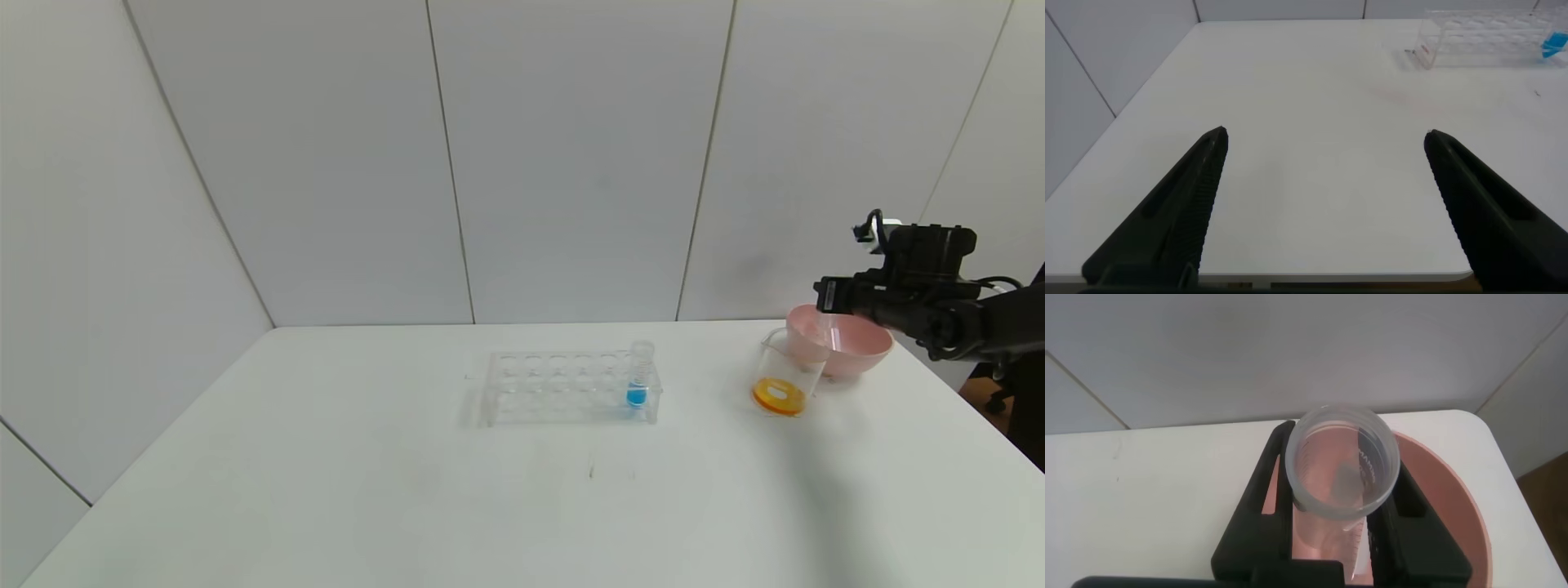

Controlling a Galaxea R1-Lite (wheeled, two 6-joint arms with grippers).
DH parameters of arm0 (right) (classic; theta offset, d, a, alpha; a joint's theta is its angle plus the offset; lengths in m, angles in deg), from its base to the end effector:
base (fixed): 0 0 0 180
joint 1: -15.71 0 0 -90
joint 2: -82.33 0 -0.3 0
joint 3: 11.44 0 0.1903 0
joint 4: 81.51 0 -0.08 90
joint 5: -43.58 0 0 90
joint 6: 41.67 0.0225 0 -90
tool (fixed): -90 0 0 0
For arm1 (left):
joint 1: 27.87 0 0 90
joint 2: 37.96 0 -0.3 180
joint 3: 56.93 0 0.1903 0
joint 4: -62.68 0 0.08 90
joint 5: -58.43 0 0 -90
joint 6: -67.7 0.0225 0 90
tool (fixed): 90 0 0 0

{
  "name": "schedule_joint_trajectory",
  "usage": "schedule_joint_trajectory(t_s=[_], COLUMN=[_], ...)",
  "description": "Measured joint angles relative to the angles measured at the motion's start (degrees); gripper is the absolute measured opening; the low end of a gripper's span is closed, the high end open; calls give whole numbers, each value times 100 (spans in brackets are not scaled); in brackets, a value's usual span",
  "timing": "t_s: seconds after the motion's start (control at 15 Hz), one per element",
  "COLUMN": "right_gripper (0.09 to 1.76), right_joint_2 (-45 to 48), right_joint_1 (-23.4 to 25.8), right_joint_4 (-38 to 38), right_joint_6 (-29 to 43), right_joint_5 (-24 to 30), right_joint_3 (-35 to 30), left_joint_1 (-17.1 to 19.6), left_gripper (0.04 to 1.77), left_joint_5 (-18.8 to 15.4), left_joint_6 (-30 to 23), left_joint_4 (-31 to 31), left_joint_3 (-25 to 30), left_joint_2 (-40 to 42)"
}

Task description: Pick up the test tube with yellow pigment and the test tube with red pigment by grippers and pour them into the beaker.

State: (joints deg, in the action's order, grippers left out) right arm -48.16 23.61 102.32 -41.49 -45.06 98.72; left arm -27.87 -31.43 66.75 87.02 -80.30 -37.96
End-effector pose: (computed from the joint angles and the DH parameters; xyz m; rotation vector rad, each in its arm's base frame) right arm 0.4671 -0.0643 0.1329 0.0264 0.2870 -0.1138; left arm -0.0228 0.0001 0.0738 -0.0166 0.0169 0.0026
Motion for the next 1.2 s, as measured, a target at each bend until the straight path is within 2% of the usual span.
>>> schedule_joint_trajectory(t_s=[0.27,0.33,0.47,0.73,0.93,1.2], right_gripper=[57,63,89,121,137,150], right_joint_2=[-5,-2,6,6,13,138], right_joint_1=[15,23,44,48,34,-30], right_joint_4=[-29,-90,-145,61,63,17], right_joint_6=[0,0,2,6,9,4], right_joint_5=[0,2,0,-13,-17,-24], right_joint_3=[-11,-11,-17,0,2,-67], left_joint_1=[0,0,0,0,0,0], left_gripper=[172,172,172,172,172,172], left_joint_5=[2,2,2,2,2,2], left_joint_6=[0,0,0,2,0,0], left_joint_4=[0,0,0,0,0,0], left_joint_3=[0,0,0,0,0,0], left_joint_2=[0,0,0,0,0,0])
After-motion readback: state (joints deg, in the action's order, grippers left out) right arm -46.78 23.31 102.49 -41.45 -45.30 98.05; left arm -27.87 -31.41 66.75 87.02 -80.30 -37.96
